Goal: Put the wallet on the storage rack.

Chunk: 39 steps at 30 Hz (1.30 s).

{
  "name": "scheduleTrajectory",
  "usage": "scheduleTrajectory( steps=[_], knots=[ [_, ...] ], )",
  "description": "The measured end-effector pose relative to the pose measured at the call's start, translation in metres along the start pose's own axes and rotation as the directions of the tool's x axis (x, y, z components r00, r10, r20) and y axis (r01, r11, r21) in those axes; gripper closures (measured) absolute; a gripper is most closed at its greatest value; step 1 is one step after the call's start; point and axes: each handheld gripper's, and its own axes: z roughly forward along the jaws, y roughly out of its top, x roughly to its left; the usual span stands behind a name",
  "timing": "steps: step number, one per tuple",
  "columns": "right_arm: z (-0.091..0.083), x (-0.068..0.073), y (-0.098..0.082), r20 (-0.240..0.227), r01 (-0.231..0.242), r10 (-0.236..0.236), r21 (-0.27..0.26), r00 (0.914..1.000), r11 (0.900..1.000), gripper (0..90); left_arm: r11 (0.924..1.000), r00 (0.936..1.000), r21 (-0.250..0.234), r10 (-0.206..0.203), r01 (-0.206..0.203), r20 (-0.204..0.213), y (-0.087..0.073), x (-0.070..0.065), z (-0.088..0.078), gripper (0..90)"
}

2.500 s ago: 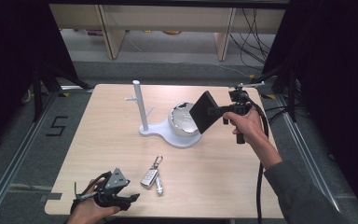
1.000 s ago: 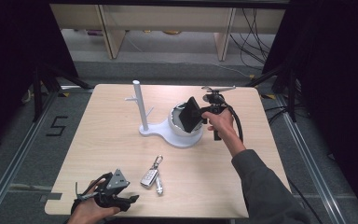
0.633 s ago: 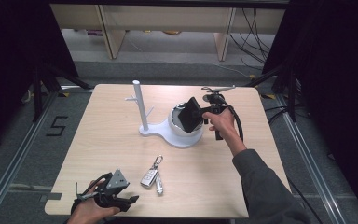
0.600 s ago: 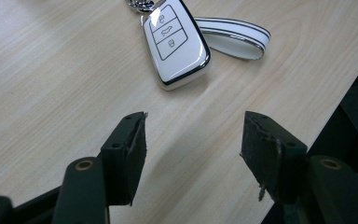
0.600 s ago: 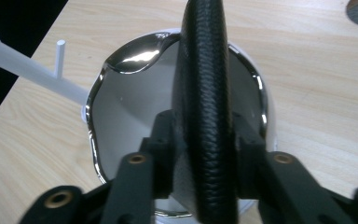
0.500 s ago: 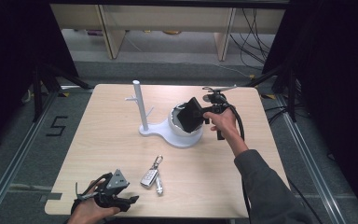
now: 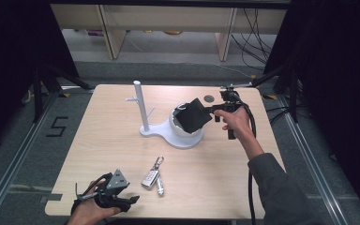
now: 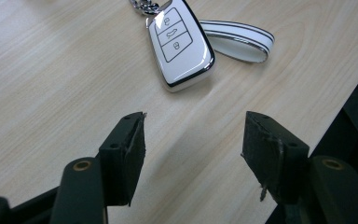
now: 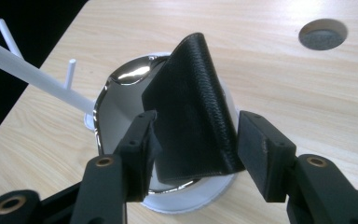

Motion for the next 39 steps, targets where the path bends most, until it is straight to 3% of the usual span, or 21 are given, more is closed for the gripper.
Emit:
scheduleTrajectory(
  steps=[2, 4, 5, 6, 10, 12, 14, 16, 17, 19, 20, 24, 25, 27, 30, 31, 32, 33, 36, 38, 39],
  knots=[
    [-0.003, 0.0, -0.001, -0.004, -0.004, 0.004, -0.007, 1.0, 1.0, 48.5, 1.0, 1.0, -0.003, 0.001, -0.001, 0.006, 0.0, 0.0, -0.001, 38.6],
    [-0.013, -0.001, -0.005, -0.021, 0.0, 0.0, -0.01, 0.9998, 1.0, 48.1, 0.9997, 0.9997, 0.002, -0.025, 0.025, -0.001, 0.0, 0.0, -0.001, 37.3],
    [-0.016, 0.0, -0.007, -0.029, -0.031, 0.031, -0.014, 0.9991, 0.999, 48.2, 0.9997, 0.9997, 0.0, -0.025, 0.025, -0.008, 0.0, 0.001, -0.001, 36.2],
    [-0.018, -0.003, -0.009, -0.023, -0.007, 0.006, -0.023, 0.9997, 1.0, 48.2, 0.9997, 0.9996, 0.0, -0.026, 0.026, -0.005, 0.0, 0.001, -0.001, 35.9],
    [-0.026, -0.008, -0.021, -0.034, -0.019, 0.018, -0.009, 0.9993, 1.0, 47.9, 0.9996, 0.9996, 0.004, -0.028, 0.028, -0.006, 0.0, 0.001, -0.001, 35.6],
    [-0.029, -0.01, -0.028, -0.03, 0.011, -0.011, -0.012, 0.9995, 1.0, 47.4, 0.9994, 0.9994, 0.007, -0.034, 0.034, 0.004, 0.0, 0.001, -0.001, 34.6],
    [-0.034, -0.008, -0.036, -0.044, 0.008, -0.008, -0.018, 0.999, 1.0, 46.8, 0.9988, 0.9988, 0.008, -0.048, 0.048, -0.005, 0.0, 0.002, 0.0, 33.5],
    [-0.039, -0.007, -0.046, -0.042, 0.024, -0.025, -0.022, 0.9988, 0.999, 46.7, 0.9981, 0.9985, 0.031, -0.054, 0.054, 0.004, 0.001, 0.004, 0.0, 30.8],
    [-0.041, -0.006, -0.051, -0.05, 0.016, -0.017, -0.021, 0.9986, 1.0, 46.7, 0.9979, 0.9983, 0.029, -0.059, 0.058, 0.005, 0.001, 0.004, 0.0, 30.5],
    [-0.043, -0.007, -0.059, -0.05, 0.063, -0.064, -0.023, 0.9967, 0.998, 46.1, 0.9969, 0.997, 0.009, -0.078, 0.078, -0.005, 0.0, 0.004, 0.001, 29.9],
    [-0.045, -0.006, -0.064, -0.048, 0.074, -0.075, -0.021, 0.996, 0.997, 45.6, 0.9976, 0.9976, 0.011, -0.069, 0.069, 0.001, 0.001, 0.005, 0.0, 29.8],
    [-0.047, -0.005, -0.079, -0.044, 0.091, -0.092, -0.022, 0.9948, 0.996, 45.0, 0.9964, 0.9964, -0.009, -0.084, 0.084, 0.008, 0.002, 0.006, -0.002, 29.4],
    [-0.049, -0.003, -0.093, -0.021, 0.103, -0.103, 0.007, 0.9945, 0.995, 44.3, 0.9965, 0.9966, -0.016, -0.082, 0.082, 0.004, 0.003, 0.007, -0.002, 29.4],
    [-0.05, -0.003, -0.101, -0.013, 0.129, -0.129, 0.006, 0.9916, 0.992, 44.0, 0.9962, 0.9962, -0.006, -0.087, 0.087, -0.002, 0.003, 0.008, -0.002, 29.4],
    [-0.051, 0.0, -0.118, -0.006, 0.136, -0.135, 0.016, 0.9908, 0.991, 43.2, 0.9951, 0.995, -0.011, -0.099, 0.099, 0.015, 0.004, 0.008, -0.002, 28.2],
    [-0.051, 0.004, -0.125, -0.017, 0.101, -0.101, 0.01, 0.9948, 0.995, 43.1, 0.9942, 0.9943, -0.013, -0.106, 0.106, 0.012, 0.005, 0.009, -0.001, 26.5],
    [-0.051, 0.001, -0.129, -0.008, 0.136, -0.136, 0.008, 0.9906, 0.991, 43.1, 0.9936, 0.9935, -0.018, -0.111, 0.111, 0.026, 0.006, 0.009, -0.001, 25.5],
    [-0.05, 0.001, -0.134, -0.005, 0.135, -0.135, 0.012, 0.9909, 0.991, 42.8, 0.9947, 0.9943, -0.003, -0.103, 0.103, 0.03, 0.007, 0.011, -0.002, 25.1],
    [-0.047, 0.0, -0.15, -0.004, 0.147, -0.147, -0.006, 0.9891, 0.989, 42.5, 0.9921, 0.9921, -0.017, -0.124, 0.124, 0.019, 0.01, 0.012, 0.001, 24.4],
    [-0.046, 0.0, -0.159, 0.006, 0.133, -0.134, 0.01, 0.991, 0.991, 41.7, 0.9923, 0.992, -0.011, -0.123, 0.123, 0.03, 0.012, 0.013, 0.001, 24.3],
    [-0.047, 0.0, -0.164, -0.01, 0.119, -0.119, 0.001, 0.9929, 0.993, 41.5, 0.9913, 0.9913, -0.021, -0.13, 0.13, 0.022, 0.013, 0.014, 0.002, 24.3]
  ],
)
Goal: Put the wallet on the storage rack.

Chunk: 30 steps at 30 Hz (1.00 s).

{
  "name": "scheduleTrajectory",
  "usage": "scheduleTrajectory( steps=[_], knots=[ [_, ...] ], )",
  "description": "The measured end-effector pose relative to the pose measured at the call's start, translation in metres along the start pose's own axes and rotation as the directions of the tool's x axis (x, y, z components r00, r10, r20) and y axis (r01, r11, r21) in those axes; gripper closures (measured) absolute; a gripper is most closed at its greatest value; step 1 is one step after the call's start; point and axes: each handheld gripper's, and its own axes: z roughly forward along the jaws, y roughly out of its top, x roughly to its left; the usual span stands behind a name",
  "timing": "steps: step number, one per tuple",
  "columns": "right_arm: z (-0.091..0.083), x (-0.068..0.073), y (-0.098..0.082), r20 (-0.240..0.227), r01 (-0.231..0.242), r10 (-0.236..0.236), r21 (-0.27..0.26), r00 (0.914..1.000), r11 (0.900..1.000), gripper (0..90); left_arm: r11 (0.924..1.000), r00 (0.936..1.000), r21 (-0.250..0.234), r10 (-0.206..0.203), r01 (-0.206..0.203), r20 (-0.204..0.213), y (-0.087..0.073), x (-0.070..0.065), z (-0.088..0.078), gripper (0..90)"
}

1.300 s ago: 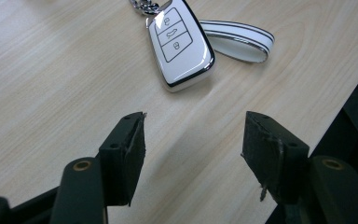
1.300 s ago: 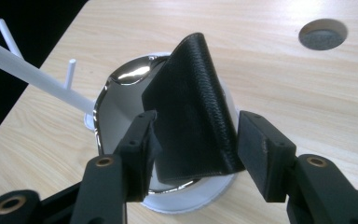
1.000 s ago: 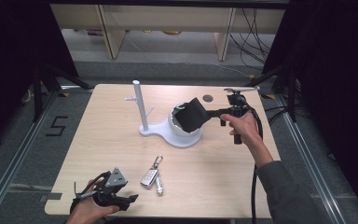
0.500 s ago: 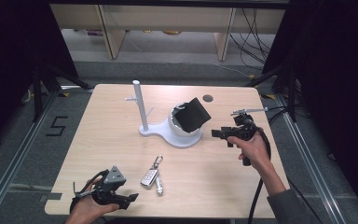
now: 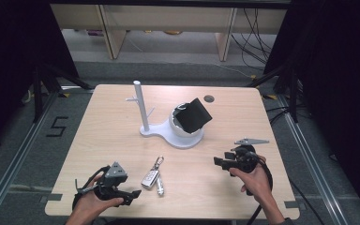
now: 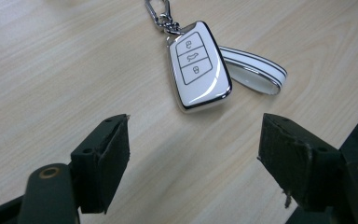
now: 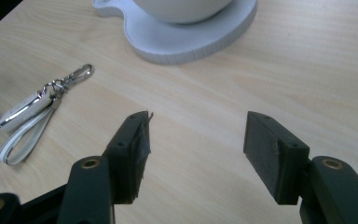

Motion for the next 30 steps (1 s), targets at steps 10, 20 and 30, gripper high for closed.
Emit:
scheduleTrajectory(
  steps=[10, 20, 30],
  knots=[
    [0.006, 0.006, -0.03, 0.046, 0.067, -0.067, 0.003, 0.9967, 0.998, 39.4, 0.9998, 0.9999, 0.019, 0.006, -0.006, 0.012, 0.017, 0.003, 0.005, 24.6],
    [0.003, 0.019, -0.044, 0.062, 0.109, -0.111, 0.028, 0.9919, 0.994, 38.5, 0.9989, 0.9999, 0.045, 0.013, -0.014, 0.01, 0.045, 0.003, 0.018, 26.3],
    [0.0, 0.019, -0.055, 0.057, 0.108, -0.11, 0.038, 0.9923, 0.993, 37.9, 0.9964, 0.9999, 0.084, 0.016, -0.016, -0.002, 0.068, 0.003, 0.036, 28.1]
  ],
)
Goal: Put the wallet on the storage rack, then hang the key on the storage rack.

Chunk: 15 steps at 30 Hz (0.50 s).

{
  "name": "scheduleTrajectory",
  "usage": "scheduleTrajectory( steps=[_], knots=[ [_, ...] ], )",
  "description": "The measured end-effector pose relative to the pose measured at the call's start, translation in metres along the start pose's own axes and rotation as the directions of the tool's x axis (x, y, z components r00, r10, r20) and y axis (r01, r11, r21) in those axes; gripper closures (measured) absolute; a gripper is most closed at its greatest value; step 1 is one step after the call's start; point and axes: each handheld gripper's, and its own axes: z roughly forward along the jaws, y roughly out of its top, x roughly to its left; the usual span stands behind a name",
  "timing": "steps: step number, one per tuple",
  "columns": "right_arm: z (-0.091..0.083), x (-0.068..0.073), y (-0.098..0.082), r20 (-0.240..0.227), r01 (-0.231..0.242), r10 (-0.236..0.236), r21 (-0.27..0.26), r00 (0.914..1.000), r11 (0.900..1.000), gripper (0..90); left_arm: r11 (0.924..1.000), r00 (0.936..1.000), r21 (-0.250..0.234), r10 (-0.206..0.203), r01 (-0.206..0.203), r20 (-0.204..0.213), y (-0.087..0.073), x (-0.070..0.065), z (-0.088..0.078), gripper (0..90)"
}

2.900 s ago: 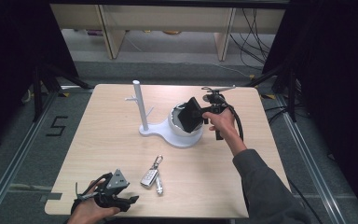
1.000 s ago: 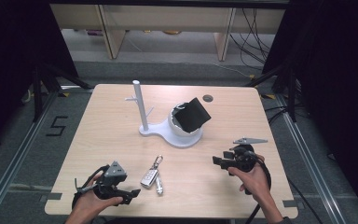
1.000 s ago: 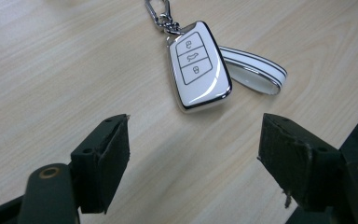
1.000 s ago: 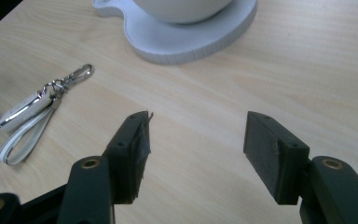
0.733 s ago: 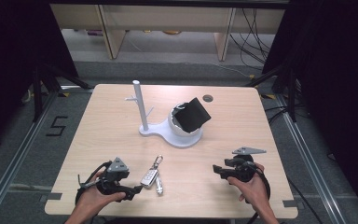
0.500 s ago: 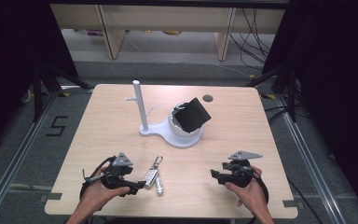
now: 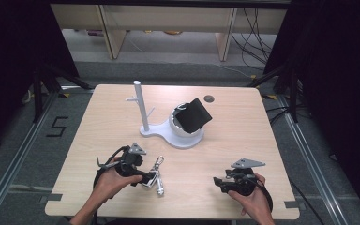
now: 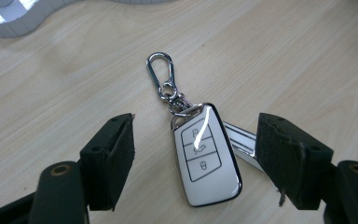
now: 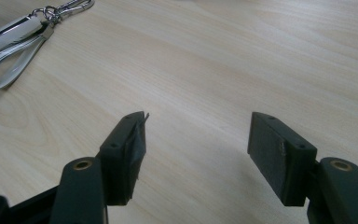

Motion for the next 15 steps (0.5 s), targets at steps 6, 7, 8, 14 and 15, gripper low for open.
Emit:
scheduleTrajectory(
  steps=[6, 7, 8, 14, 15],
  knots=[
    [0.002, -0.003, -0.001, 0.01, 0.024, -0.024, -0.002, 0.9997, 1.0, 38.1, 0.9996, 0.9999, 0.027, -0.006, 0.007, -0.008, 0.012, 0.002, 0.007, 28.0],
    [0.002, -0.003, -0.001, -0.011, 0.014, -0.015, -0.002, 0.9998, 1.0, 38.1, 0.9995, 1.0, 0.033, 0.0, 0.0, -0.01, 0.013, 0.003, 0.008, 28.0],
    [0.001, -0.002, -0.001, -0.011, 0.001, -0.001, 0.014, 0.9999, 1.0, 38.1, 0.9995, 0.9999, 0.03, -0.007, 0.007, -0.011, 0.015, 0.002, 0.01, 28.2],
    [0.0, -0.003, -0.002, 0.012, -0.013, 0.012, 0.013, 0.9998, 1.0, 38.2, 0.9966, 0.9998, 0.082, -0.007, 0.009, -0.02, 0.029, 0.004, 0.016, 29.7],
    [0.0, -0.003, -0.003, 0.014, -0.009, 0.009, 0.011, 0.9999, 1.0, 38.2, 0.9959, 0.9997, 0.09, -0.007, 0.009, -0.022, 0.03, 0.004, 0.017, 30.3]
  ],
)
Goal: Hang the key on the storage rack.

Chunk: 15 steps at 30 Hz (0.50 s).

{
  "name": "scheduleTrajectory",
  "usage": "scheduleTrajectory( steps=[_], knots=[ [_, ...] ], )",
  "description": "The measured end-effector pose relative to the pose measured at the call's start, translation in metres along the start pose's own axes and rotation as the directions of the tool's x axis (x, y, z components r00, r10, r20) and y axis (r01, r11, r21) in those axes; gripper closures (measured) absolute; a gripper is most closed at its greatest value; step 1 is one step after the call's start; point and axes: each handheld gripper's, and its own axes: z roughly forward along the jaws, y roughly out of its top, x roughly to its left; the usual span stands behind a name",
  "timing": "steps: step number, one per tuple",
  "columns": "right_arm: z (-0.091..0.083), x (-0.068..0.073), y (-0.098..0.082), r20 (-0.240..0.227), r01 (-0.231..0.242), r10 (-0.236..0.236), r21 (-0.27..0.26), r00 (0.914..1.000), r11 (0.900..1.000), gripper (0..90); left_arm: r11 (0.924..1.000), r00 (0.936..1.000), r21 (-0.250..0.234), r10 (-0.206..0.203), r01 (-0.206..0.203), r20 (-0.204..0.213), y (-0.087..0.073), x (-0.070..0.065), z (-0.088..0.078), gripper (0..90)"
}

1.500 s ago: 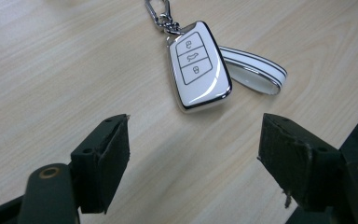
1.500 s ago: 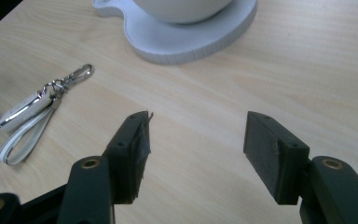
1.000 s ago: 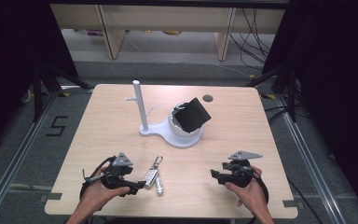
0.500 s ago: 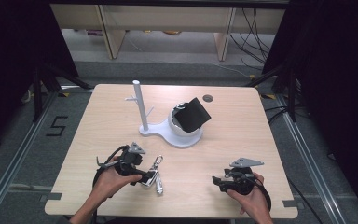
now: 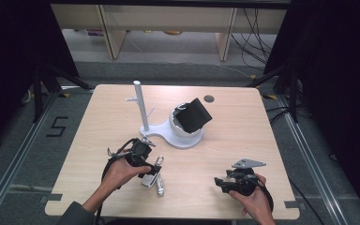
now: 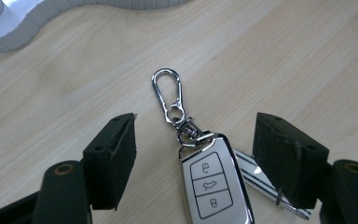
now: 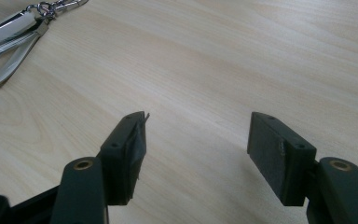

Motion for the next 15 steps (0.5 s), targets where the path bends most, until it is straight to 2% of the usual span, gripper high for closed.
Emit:
scheduleTrajectory(
  steps=[2, 5, 7, 8, 10, 11, 14, 15],
  knots=[
    [0.0, -0.001, 0.0, -0.003, 0.009, -0.009, -0.007, 1.0, 1.0, 38.3, 0.9997, 1.0, 0.023, 0.005, -0.004, -0.008, 0.005, 0.002, 0.003, 31.6],
    [0.0, 0.0, 0.001, -0.013, -0.012, 0.012, -0.004, 0.9998, 1.0, 38.4, 0.9989, 1.0, 0.048, -0.001, 0.001, -0.006, 0.011, 0.004, 0.01, 34.1],
    [0.001, 0.0, 0.0, -0.004, 0.0, 0.0, -0.004, 1.0, 1.0, 38.5, 0.9967, 1.0, 0.081, 0.001, -0.001, -0.006, 0.016, 0.004, 0.015, 36.7],
    [0.001, 0.0, 0.0, -0.004, 0.0, 0.0, -0.004, 1.0, 1.0, 38.5, 0.9967, 1.0, 0.081, 0.001, -0.001, -0.006, 0.016, 0.004, 0.015, 38.2],
    [0.001, 0.001, 0.0, -0.009, 0.011, -0.011, -0.003, 0.9999, 1.0, 38.6, 0.9934, 0.9996, 0.113, 0.022, -0.02, -0.015, 0.018, 0.002, 0.02, 40.2],
    [0.0, 0.002, 0.001, -0.011, -0.001, 0.001, 0.012, 0.9999, 1.0, 38.6, 0.9939, 0.9999, 0.11, 0.004, -0.002, -0.015, 0.018, 0.0, 0.022, 40.8],
    [0.001, 0.002, 0.0, -0.012, 0.016, -0.016, 0.009, 0.9998, 1.0, 38.6, 0.9889, 0.9992, 0.145, 0.035, -0.032, -0.021, 0.023, 0.002, 0.028, 42.9],
    [0.001, 0.003, 0.0, -0.011, 0.011, -0.011, 0.005, 0.9999, 1.0, 38.7, 0.9895, 0.9996, 0.144, 0.019, -0.016, -0.02, 0.024, 0.001, 0.03, 43.7]
  ],
)
